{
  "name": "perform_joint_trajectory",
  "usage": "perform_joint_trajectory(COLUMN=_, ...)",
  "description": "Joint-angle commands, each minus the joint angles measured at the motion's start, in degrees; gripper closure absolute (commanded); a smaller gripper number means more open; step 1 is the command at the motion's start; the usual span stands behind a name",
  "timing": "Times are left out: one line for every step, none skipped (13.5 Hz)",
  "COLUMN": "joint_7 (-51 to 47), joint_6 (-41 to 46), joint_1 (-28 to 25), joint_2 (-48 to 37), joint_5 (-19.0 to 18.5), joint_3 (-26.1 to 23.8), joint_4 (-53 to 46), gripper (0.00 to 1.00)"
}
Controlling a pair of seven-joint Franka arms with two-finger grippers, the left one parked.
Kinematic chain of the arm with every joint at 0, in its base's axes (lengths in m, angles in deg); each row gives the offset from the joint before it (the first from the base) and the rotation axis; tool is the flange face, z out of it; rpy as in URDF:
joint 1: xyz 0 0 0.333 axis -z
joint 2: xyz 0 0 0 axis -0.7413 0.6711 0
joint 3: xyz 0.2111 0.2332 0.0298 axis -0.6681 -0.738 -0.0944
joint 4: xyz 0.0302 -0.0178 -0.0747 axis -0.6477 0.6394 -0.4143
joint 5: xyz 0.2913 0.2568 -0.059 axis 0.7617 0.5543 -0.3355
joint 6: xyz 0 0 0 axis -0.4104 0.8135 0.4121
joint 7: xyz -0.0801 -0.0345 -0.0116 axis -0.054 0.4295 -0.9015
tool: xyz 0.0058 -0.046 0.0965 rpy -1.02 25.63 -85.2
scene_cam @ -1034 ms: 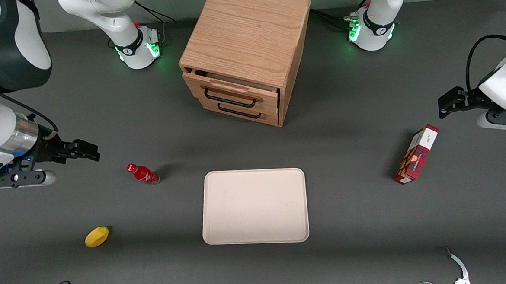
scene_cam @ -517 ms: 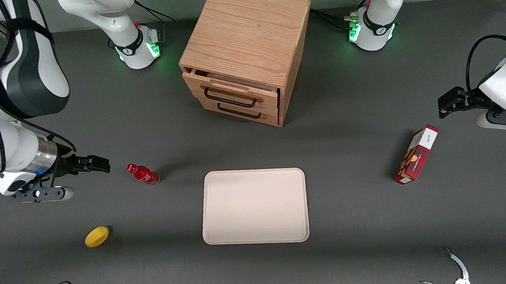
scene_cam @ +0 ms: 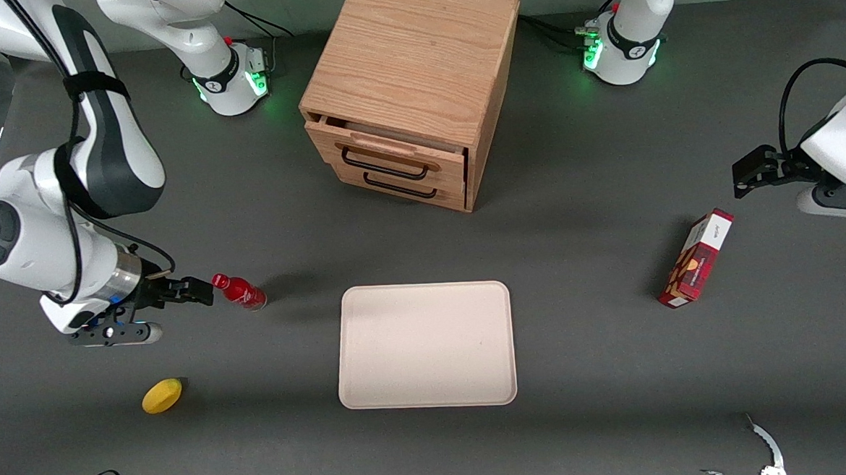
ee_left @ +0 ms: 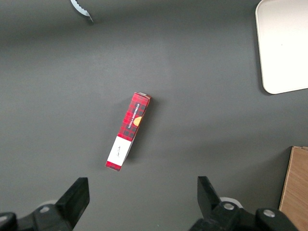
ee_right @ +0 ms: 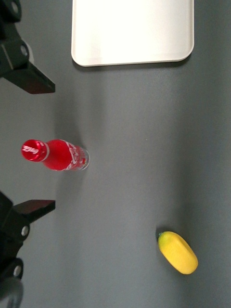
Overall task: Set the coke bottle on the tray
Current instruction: 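Move the open right gripper down over the red Coca-Cola bottle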
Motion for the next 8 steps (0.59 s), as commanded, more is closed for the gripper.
perform_joint_trajectory(joint_7=-2.1, joint_6=-4.7, joint_1=-0.3, joint_2=-3.1, joint_5=-2.6, joint_3=-0.8, joint_4=6.5, gripper=0.02)
perform_joint_trajectory(joint_7=-2.1, joint_6=-5.6, joint_1=-0.3, joint_2=-3.6, joint_5=-2.8, joint_3=-1.2, joint_4=8.2, gripper=0.03)
perform_joint_trajectory(joint_7=-2.1, joint_6=-6.9, joint_1=-0.3, joint_2=-3.9, joint_5=-2.9, joint_3=-1.4, joint_4=10.1, gripper=0.04)
perform_joint_trajectory(joint_7=-2.1, joint_6=-8.0, joint_1=-0.3, joint_2=-4.7, joint_5=-4.0, joint_3=-1.4, joint_4=12.1, gripper=0.04)
perform_joint_trajectory(joint_7=-2.1, joint_6=-9.0, joint_1=-0.3, joint_2=-5.3, joint_5=-5.5, joint_3=-1.4, joint_4=14.2, gripper=0.04)
perform_joint_trajectory(joint_7=-2.8, joint_6=-9.6, joint_1=-0.3, joint_2=-5.9, joint_5=-6.9, joint_3=-1.5, joint_4=15.8, gripper=0.04)
perform_joint_trajectory(joint_7=-3.4, joint_6=-11.8, joint_1=-0.2, joint_2=-6.4, joint_5=-8.3, joint_3=-2.0, joint_4=17.9, gripper=0.04)
perform_joint_trajectory(joint_7=-3.7, joint_6=-13.5, joint_1=-0.1, joint_2=-6.6, joint_5=-8.3, joint_3=-2.1, joint_4=19.5, gripper=0.05)
